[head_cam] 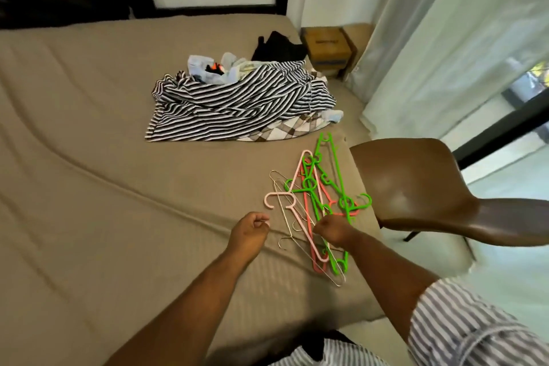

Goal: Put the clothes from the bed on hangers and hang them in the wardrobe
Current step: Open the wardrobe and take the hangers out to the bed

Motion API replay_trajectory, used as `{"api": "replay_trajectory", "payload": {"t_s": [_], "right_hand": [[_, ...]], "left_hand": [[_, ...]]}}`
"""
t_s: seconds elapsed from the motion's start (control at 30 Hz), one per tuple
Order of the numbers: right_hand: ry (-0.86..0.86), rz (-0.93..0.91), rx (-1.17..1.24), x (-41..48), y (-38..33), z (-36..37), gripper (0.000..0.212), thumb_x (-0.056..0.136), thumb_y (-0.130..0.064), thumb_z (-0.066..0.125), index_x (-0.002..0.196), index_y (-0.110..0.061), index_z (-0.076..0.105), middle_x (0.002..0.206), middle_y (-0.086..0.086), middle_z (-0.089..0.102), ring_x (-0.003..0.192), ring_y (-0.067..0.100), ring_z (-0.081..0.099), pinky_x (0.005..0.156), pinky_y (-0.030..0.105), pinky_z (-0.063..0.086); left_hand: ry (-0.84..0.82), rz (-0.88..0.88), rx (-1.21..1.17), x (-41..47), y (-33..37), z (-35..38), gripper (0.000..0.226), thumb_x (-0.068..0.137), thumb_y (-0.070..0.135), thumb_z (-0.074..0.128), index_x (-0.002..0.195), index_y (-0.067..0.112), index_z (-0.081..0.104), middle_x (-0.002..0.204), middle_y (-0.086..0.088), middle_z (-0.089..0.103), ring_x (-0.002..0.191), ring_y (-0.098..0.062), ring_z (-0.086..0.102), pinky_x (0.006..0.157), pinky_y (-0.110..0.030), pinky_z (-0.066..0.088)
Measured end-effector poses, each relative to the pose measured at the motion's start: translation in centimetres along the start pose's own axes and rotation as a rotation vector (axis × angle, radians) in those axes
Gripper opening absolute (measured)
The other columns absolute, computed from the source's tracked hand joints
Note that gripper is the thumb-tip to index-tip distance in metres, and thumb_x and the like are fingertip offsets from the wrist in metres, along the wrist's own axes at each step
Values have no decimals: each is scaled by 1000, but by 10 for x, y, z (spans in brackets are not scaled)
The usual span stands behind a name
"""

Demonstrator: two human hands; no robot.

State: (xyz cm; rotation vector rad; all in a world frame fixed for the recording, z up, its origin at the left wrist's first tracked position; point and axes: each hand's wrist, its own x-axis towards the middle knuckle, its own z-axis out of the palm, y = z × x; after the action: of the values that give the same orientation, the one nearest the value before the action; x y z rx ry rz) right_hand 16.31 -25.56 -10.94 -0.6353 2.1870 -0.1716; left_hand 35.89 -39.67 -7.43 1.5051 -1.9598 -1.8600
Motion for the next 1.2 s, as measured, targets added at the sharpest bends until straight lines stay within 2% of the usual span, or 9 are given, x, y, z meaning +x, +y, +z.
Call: {"api": "replay_trajectory", "payload": {"t_s": [0.1,0.2,0.33,0.6,0.73,0.87,0.97,1.07,1.2], "right_hand": [[37,-4,-29,2,13,6,27,93,-29,61,70,-15,66,75,7,60,77,21,57,76,36,51],[43,13,-1,11,22,7,25,93,-32,59,74,-17,65,85,8,69,92,28,68,78,34,50],[54,-95,46,18,2,-8,18,98,-29,57,100,-17,70,105,5,71,99,23,65,76,28,42],[129,-351,189,54,-20,-3,16,94,-19,62,106,-24,72,95,-18,61,89,7,60,77,19,39],[209,-406,329,81,-16,6,18,94,-18,65,105,-30,71,106,-12,65,90,-1,62,74,3,38],[314,-418,469,106,-5,11,20,93,-14,65,100,-32,72,98,-13,69,80,-3,63,68,11,45],[370,-427,433,119,11,15,20,93,-14,63,100,-30,72,98,-17,64,91,-9,58,74,1,36],[388,-403,409,122,35,20,19,93,-14,62,102,-27,73,102,-12,66,92,0,59,78,1,35],[395,-370,470,110,62,25,18,94,-16,62,101,-28,74,99,-19,64,92,-4,59,80,19,46]], "left_hand": [[-8,22,52,9,6,6,19,92,12,61,94,30,67,94,-1,73,81,-19,68,75,-25,51],[39,91,119,22,16,7,25,93,9,61,88,33,65,89,7,71,73,-12,63,61,-8,44],[98,136,283,51,26,-7,18,94,8,59,102,22,69,96,8,69,85,-3,62,72,2,38],[92,289,710,173,51,-31,30,95,17,54,122,16,64,120,-2,66,108,-19,61,96,-29,49],[81,373,900,261,70,-20,40,93,22,51,133,18,57,139,-7,55,129,-27,51,107,-42,44],[106,381,1130,323,83,4,48,95,22,54,143,23,49,156,-9,30,139,-33,38,110,-47,41],[176,245,1281,353,81,12,51,98,31,53,148,31,42,166,-6,6,145,-36,25,111,-53,36],[210,191,1303,369,73,12,50,97,31,53,146,24,44,161,-10,23,145,-37,26,111,-54,35],[274,222,1307,374,68,5,45,94,24,58,136,8,55,142,-16,50,136,-36,41,106,-48,41]]}}
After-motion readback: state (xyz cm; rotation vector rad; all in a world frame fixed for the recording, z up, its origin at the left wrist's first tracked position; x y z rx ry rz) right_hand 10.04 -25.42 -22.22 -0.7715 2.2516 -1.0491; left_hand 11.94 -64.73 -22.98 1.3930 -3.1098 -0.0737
